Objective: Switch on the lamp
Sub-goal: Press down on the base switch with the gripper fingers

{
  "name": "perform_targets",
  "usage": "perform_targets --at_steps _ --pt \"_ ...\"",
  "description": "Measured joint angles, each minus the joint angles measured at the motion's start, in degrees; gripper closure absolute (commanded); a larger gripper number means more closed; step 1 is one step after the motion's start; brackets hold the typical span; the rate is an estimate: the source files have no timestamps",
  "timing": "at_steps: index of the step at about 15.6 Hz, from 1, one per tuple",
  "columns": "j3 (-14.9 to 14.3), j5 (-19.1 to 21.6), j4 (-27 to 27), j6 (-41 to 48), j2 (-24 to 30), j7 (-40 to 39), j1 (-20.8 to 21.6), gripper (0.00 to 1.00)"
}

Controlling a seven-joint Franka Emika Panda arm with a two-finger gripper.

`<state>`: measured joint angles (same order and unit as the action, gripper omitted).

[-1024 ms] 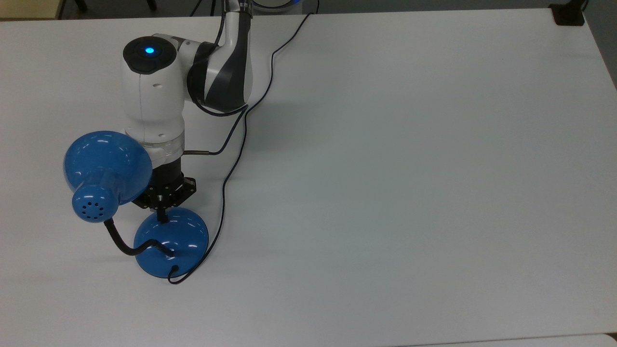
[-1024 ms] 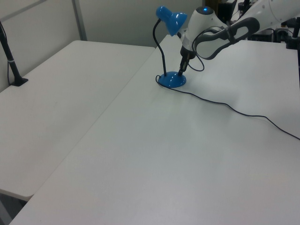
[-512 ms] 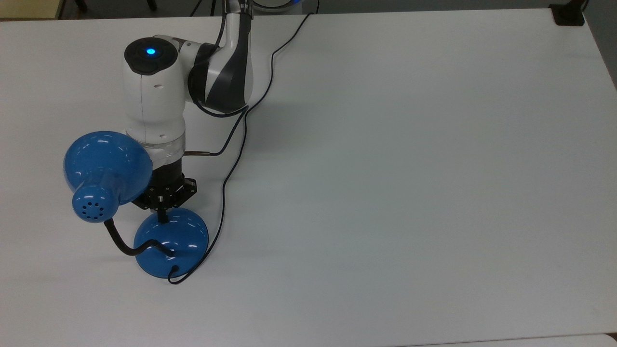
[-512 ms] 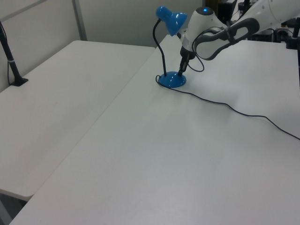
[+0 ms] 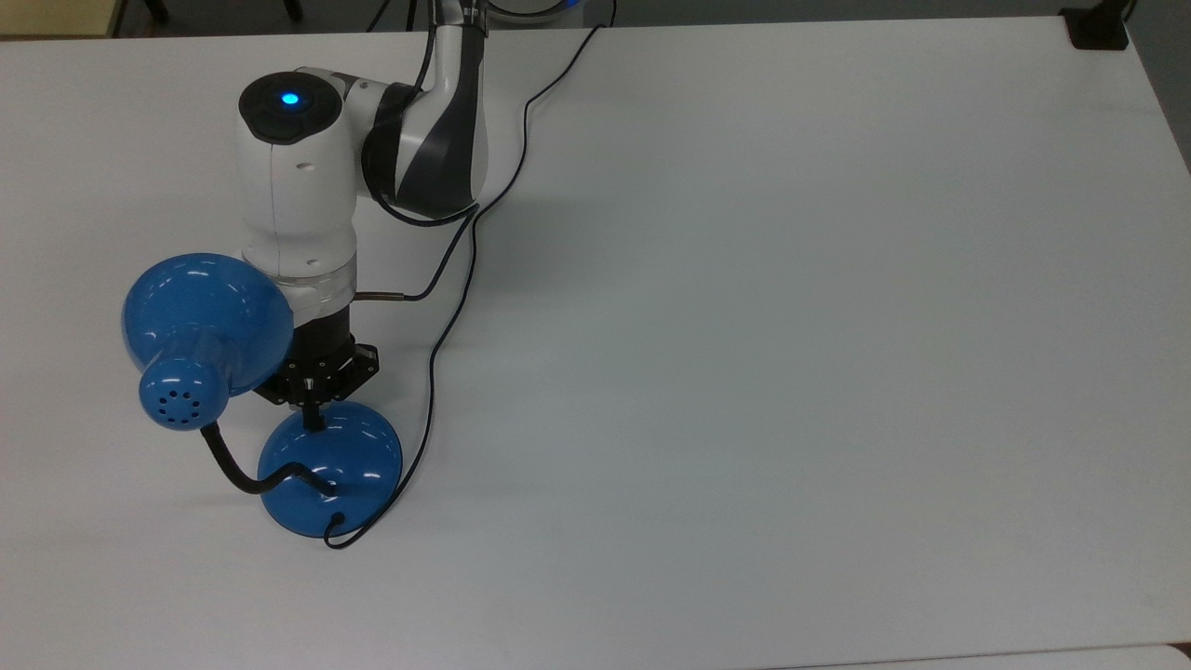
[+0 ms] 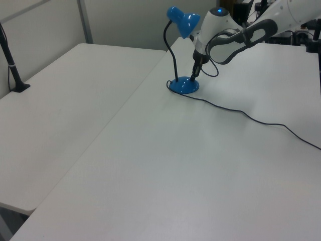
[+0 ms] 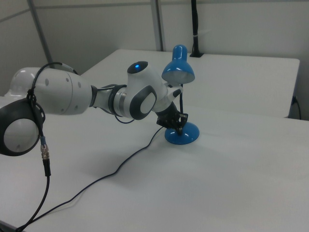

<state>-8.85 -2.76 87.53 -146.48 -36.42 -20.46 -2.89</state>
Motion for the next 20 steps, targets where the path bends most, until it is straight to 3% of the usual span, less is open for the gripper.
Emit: perform_targets --at_steps 20 --pt "0.0 -3.47 -0.09 -0.11 -0.26 -0.25 0.39 1.0"
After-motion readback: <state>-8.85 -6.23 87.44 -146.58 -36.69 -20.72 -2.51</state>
